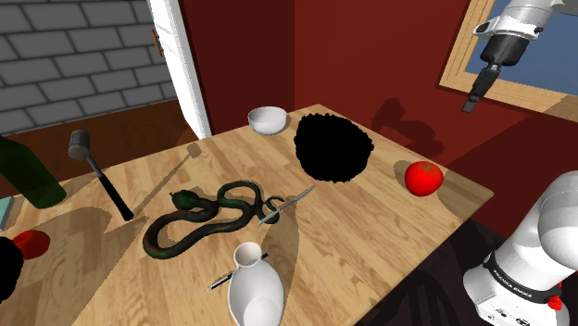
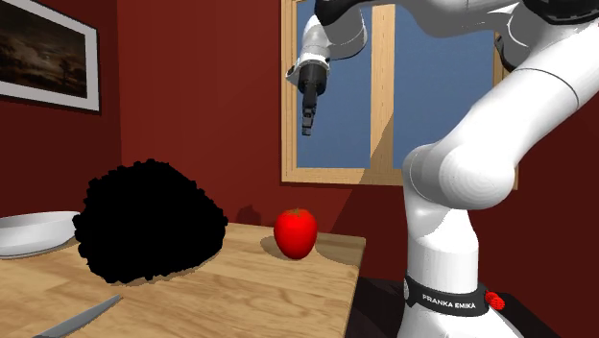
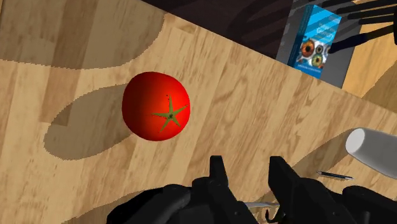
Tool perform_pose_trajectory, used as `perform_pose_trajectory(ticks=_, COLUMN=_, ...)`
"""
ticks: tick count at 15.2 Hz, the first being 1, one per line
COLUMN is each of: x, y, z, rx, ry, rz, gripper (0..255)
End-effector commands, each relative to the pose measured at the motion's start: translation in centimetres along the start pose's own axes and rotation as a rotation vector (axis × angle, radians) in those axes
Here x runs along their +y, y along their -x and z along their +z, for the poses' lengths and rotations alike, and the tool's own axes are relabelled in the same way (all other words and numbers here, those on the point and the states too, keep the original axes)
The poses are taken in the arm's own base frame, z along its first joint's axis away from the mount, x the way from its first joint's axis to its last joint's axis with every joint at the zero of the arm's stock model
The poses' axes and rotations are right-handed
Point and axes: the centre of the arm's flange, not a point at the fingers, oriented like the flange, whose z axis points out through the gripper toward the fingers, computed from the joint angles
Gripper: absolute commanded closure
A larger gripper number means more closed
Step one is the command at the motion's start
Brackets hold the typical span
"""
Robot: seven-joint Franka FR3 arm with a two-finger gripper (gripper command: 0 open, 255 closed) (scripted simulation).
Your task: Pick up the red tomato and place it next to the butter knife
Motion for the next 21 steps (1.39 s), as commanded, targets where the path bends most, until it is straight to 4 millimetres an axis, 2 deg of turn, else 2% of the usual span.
perform_pose_trajectory(ticks=1, x=-1.1, y=-0.1, z=1.4, rx=-0.014, ry=0.073, rz=-0.030, gripper=0)
perform_pose_trajectory(ticks=4, x=-4.0, y=-0.2, z=5.9, rx=-0.057, ry=0.294, rz=-0.119, gripper=0)
perform_pose_trajectory(ticks=7, x=-5.6, y=0.1, z=10.7, rx=-0.098, ry=0.505, rz=-0.205, gripper=0)
perform_pose_trajectory(ticks=15, x=-3.7, y=0.2, z=14.2, rx=-0.098, ry=0.505, rz=-0.205, gripper=0)
perform_pose_trajectory(ticks=21, x=-3.7, y=0.2, z=14.2, rx=-0.098, ry=0.505, rz=-0.205, gripper=0)
